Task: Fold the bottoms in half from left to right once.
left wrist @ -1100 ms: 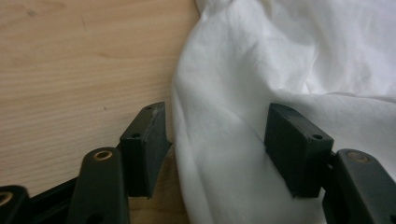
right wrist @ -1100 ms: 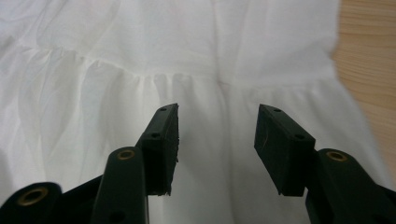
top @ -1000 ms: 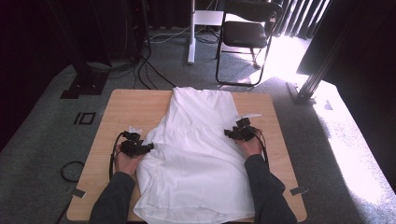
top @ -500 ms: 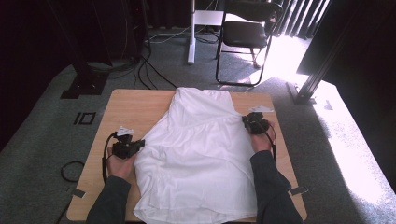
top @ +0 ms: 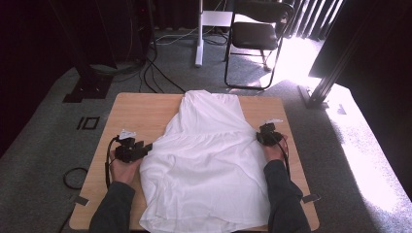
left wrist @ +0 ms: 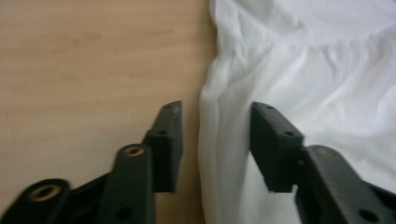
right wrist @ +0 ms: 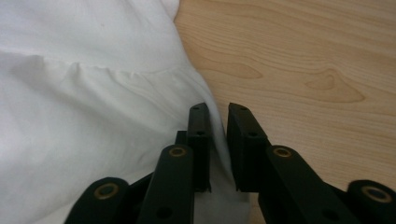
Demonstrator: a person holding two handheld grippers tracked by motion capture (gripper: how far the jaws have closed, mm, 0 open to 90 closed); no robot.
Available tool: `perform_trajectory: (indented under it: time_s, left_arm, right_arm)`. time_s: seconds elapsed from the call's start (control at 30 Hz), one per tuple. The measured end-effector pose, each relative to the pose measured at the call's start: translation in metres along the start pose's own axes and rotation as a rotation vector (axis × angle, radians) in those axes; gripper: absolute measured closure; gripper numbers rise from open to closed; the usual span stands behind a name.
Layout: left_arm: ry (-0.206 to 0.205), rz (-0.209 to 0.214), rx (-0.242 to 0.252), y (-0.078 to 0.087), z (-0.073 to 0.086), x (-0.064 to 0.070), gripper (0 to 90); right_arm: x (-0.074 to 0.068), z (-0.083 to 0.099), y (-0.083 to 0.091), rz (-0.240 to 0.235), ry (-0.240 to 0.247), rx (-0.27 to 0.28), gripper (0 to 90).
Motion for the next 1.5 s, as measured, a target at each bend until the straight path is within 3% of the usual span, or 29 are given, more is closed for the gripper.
perform_trajectory:
  time_s: [0.03, 0.1, 0.23, 0.3, 0.37, 0.47, 0.6, 0.67, 0.7, 0.73, 0.8, 1.03, 1.2, 1.3, 1.5]
  left_arm:
    - [0.003, -0.002, 0.01, -0.001, -0.005, -0.001, 49.6]
    - [0.003, 0.036, 0.013, -0.007, -0.02, -0.003, 45.0]
    - [-0.064, 0.053, -0.044, -0.029, -0.035, 0.003, 41.5]
    - [-0.079, 0.065, -0.081, -0.044, -0.039, 0.007, 39.7]
    - [-0.083, 0.07, -0.123, -0.061, -0.039, 0.01, 39.5]
    - [-0.087, 0.066, -0.184, -0.083, -0.032, 0.013, 39.8]
    - [-0.08, 0.055, -0.228, -0.094, -0.023, 0.012, 49.3]
    - [-0.072, 0.047, -0.216, -0.093, -0.022, 0.01, 60.0]
    - [-0.071, 0.045, -0.224, -0.092, -0.021, 0.009, 73.3]
    - [-0.078, 0.039, -0.228, -0.091, -0.02, 0.008, 80.6]
    - [-0.075, 0.065, -0.22, -0.088, -0.017, 0.008, 87.7]
    - [-0.084, 0.055, -0.195, -0.067, 0.001, 0.013, 89.4]
    - [-0.129, 0.051, -0.192, -0.042, 0.02, 0.026, 89.4]
    - [-0.148, 0.048, -0.195, -0.031, 0.028, 0.031, 89.4]
    - [-0.15, 0.067, -0.204, -0.006, 0.049, 0.043, 89.2]
  right_arm:
    - [0.002, 0.0, 0.0, -0.008, -0.009, -0.007, 74.8]
    - [0.005, -0.001, 0.001, -0.002, -0.019, -0.013, 70.8]
    - [0.005, -0.009, 0.007, -0.078, -0.082, 0.049, 59.4]
    - [0.002, -0.012, 0.005, -0.126, -0.095, 0.039, 53.1]
    - [0.001, -0.013, 0.0, -0.108, -0.086, 0.013, 51.4]
    - [0.0, -0.012, -0.004, -0.116, -0.103, -0.005, 53.4]
    - [-0.001, -0.006, -0.006, -0.114, -0.083, -0.016, 66.0]
    - [0.0, -0.004, -0.004, -0.113, -0.084, -0.011, 75.4]
    - [0.0, -0.003, -0.004, -0.112, -0.082, -0.014, 80.4]
    - [0.0, -0.002, -0.002, -0.116, -0.084, -0.019, 83.3]
    - [-0.001, 0.001, 0.0, -0.126, -0.095, -0.025, 87.0]
    - [-0.008, 0.023, 0.017, -0.177, -0.075, -0.014, 88.7]
    - [-0.012, 0.043, 0.035, -0.188, -0.061, -0.013, 88.7]
    - [-0.015, 0.059, 0.049, -0.182, -0.027, -0.013, 88.7]
    - [-0.021, 0.087, 0.075, -0.194, -0.014, -0.022, 88.7]
Point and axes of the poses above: each handheld gripper's, and its own axes: y roughly backward along the jaws, z roughly out of its underside, x roughly to its right, the point moved 5 cm from there along -y, roughly forward along the jaws, and after that the axes turned 8 degrees about -y, right-handed, at the moved point
